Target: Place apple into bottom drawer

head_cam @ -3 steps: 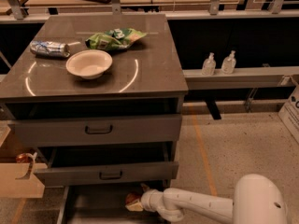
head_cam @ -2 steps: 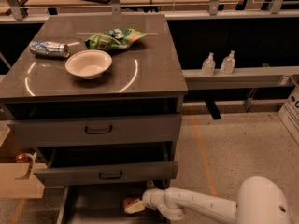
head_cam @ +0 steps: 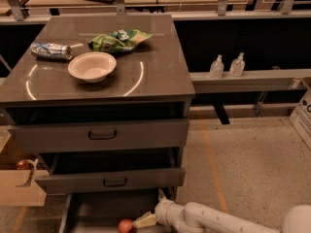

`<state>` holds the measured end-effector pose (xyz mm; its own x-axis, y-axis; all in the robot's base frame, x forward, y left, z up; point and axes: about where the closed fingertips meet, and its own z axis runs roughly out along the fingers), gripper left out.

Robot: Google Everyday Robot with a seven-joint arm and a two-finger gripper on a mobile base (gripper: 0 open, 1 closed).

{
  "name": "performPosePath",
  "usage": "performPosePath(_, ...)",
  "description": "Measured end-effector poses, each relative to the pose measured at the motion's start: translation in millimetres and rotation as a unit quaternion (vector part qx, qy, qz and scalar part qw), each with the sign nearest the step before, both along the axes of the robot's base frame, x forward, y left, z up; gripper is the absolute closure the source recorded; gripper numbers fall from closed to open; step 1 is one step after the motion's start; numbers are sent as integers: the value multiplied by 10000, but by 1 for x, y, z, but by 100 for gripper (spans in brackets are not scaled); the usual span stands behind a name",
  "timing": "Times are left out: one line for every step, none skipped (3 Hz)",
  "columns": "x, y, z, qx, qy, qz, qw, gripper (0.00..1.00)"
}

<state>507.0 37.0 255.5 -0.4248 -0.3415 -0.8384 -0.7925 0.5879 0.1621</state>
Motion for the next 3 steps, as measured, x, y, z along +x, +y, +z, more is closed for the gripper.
performPosePath(-27,-9,24,285,140,77,9995,13)
performPosePath(-67,-23,65,319,304,212,9988,46)
performPosePath(-63,-20,60,336,299,208,9988,77)
